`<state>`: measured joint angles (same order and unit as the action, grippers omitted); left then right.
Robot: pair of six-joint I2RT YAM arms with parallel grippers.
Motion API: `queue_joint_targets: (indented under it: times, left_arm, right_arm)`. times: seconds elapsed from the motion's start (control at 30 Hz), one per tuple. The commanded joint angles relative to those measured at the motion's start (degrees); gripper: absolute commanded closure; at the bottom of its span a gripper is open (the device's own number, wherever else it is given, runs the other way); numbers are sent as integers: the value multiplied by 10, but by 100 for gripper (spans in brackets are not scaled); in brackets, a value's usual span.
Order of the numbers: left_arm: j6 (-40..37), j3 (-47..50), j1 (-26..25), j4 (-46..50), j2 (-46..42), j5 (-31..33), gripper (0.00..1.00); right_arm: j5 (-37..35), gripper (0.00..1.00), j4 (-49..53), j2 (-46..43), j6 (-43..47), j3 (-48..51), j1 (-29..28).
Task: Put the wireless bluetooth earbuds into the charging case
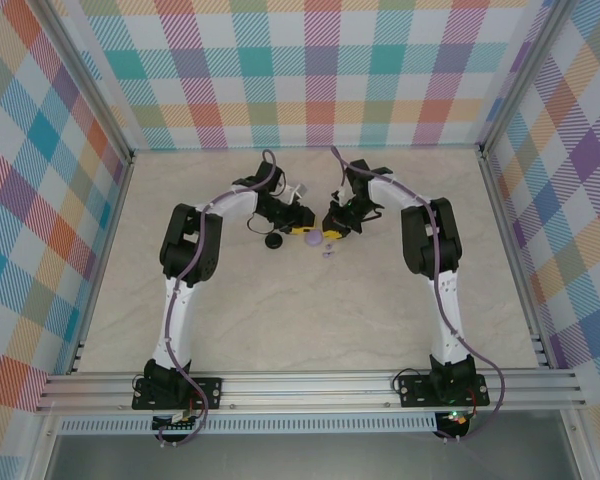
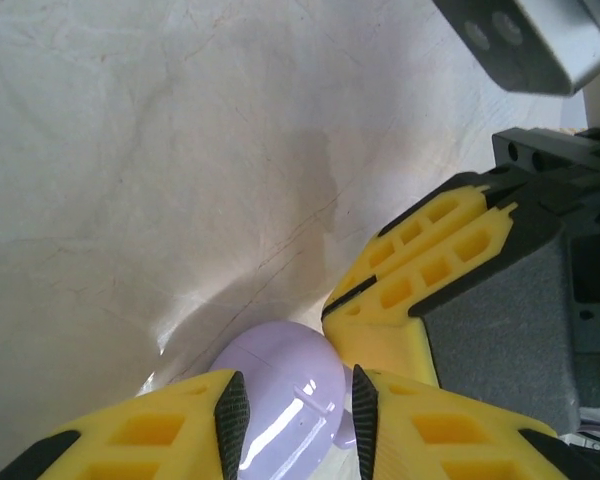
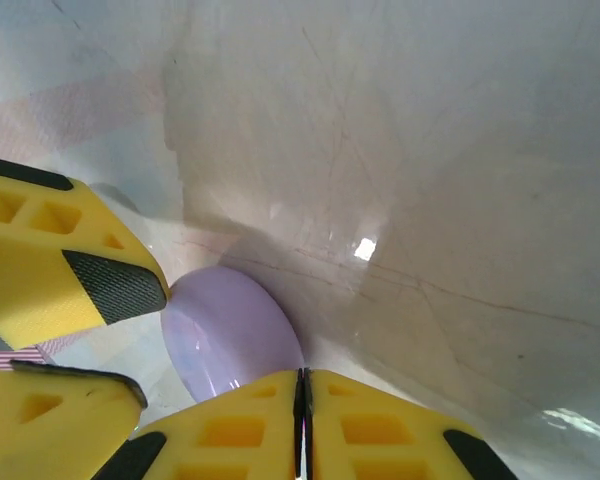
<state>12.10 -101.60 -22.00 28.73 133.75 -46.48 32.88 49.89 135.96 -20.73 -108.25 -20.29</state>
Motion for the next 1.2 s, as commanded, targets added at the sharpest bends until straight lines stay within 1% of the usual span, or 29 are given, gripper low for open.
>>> queue_joint_targets:
  times: [0.0,0.4,0.53,0.7,0.77,0.97,1.07,1.17]
  left_arm:
    - [-7,39,-12,10,-27,5,64]
    - [18,92,-20,-8,-71,25,62]
    - [33,111,-20,-22,-88,40,60]
    - [37,107,-17,-15,-97,64,59]
    - [40,106,-15,-14,-98,70,59]
    - [58,122,-13,-32,-104,67,56]
    - [73,138,-14,-44,-116,70,54]
    - [96,161,-15,-66,-132,72,51]
  right_arm:
    - [26,88,8,19,-5,-24,-6]
    - [26,87,28,43,-2,-69,-14]
    - [-1,85,34,39,-3,-74,-13]
    - [-53,83,36,24,-14,-70,-6]
    - [-63,83,34,15,-14,-65,-2]
    - [-45,79,21,-14,5,-41,4]
    - [-24,78,15,-21,19,-35,4]
    - [13,77,13,-19,36,-37,4]
